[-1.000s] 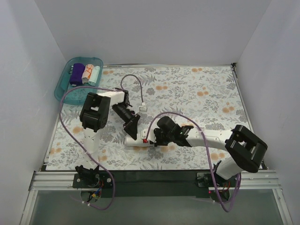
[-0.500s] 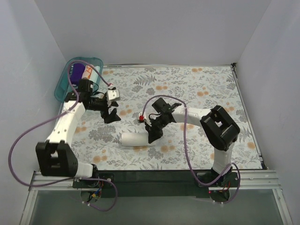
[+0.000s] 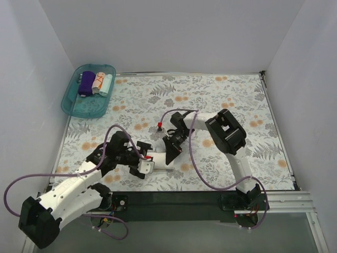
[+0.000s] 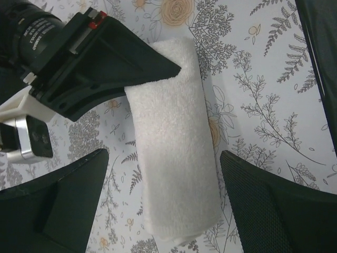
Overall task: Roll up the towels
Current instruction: Roll the towel, then place the rolled towel into the container
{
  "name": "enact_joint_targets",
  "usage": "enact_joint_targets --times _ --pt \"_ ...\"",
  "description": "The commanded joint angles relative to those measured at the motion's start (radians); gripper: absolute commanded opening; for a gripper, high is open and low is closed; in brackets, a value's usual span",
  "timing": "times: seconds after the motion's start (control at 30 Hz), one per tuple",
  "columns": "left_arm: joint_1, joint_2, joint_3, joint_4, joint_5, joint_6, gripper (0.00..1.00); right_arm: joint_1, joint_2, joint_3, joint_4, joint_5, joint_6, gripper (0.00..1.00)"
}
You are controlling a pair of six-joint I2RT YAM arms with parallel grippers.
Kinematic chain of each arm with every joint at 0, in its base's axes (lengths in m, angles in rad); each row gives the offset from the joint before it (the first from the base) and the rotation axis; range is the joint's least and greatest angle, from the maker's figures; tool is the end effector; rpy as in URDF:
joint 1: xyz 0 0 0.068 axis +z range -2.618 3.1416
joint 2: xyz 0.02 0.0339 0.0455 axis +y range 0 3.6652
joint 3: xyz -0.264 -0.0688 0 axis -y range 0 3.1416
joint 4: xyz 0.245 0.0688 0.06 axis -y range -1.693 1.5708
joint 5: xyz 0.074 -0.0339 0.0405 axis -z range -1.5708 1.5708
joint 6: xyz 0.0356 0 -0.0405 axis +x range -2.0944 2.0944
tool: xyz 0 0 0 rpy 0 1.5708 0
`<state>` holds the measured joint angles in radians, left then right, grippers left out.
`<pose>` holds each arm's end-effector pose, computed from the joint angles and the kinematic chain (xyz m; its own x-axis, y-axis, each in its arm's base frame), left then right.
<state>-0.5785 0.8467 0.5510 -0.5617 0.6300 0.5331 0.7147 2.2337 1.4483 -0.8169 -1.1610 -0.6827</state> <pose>0.1260 -0.1073 0.2196 -0.1567 0.5928 -0.7900 0.9803 0.1910 -0.0511 0.2772 0.2838 0.1026 -0.4347 -0.7100 -0.5539 -0.6619 -0.1651 0.7312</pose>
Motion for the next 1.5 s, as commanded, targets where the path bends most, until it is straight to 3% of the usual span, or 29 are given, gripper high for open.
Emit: enact_joint_targets --times 0.0,0.13,0.27,0.57,0.73,0.83,0.87,0.9,0.93,1.03,1.23,1.33,1.47 --pt "-0.087 0.046 -0.031 0.181 -0.150 -0.041 0.81 -0.009 0.115 -0.025 -0.106 0.218 -0.075 0.01" --pt "-0.216 0.132 -0.060 0.273 -0.249 -0.068 0.74 -0.026 0.152 0.006 -0.151 0.178 -0.090 0.01" --pt "-0.276 0.230 -0.085 0.330 -0.328 -0.076 0.64 -0.037 0.201 0.038 -0.197 0.153 -0.118 0.01" --pt "-0.284 0.364 -0.126 0.402 -0.418 -0.070 0.42 -0.041 0.285 0.115 -0.298 0.110 -0.175 0.01" --pt "-0.279 0.419 -0.109 0.338 -0.434 -0.084 0.31 -0.043 0.279 0.123 -0.364 0.077 -0.235 0.01" --pt "-0.258 0.449 -0.080 0.257 -0.397 -0.102 0.17 -0.046 0.256 0.113 -0.370 0.078 -0.221 0.01" --pt "-0.248 0.454 -0.065 0.238 -0.389 -0.108 0.08 -0.047 0.244 0.112 -0.372 0.084 -0.212 0.09" --pt "-0.239 0.463 -0.053 0.192 -0.369 -0.108 0.04 -0.061 0.233 0.101 -0.375 0.092 -0.206 0.19" --pt "-0.218 0.463 -0.040 0.166 -0.362 -0.107 0.01 -0.070 0.219 0.093 -0.375 0.098 -0.199 0.42" --pt "-0.154 0.450 0.012 0.059 -0.325 -0.084 0.00 -0.130 0.152 0.067 -0.376 0.119 -0.184 0.74" --pt "0.107 0.479 0.284 -0.185 -0.169 -0.003 0.00 -0.267 0.003 0.060 -0.401 0.171 -0.161 0.79" --pt "0.260 0.509 0.439 -0.273 -0.100 0.109 0.00 -0.307 -0.071 0.052 -0.416 0.182 -0.161 0.80" --pt "0.474 0.607 0.683 -0.375 0.000 0.284 0.00 -0.320 -0.133 0.023 -0.423 0.195 -0.161 0.91"
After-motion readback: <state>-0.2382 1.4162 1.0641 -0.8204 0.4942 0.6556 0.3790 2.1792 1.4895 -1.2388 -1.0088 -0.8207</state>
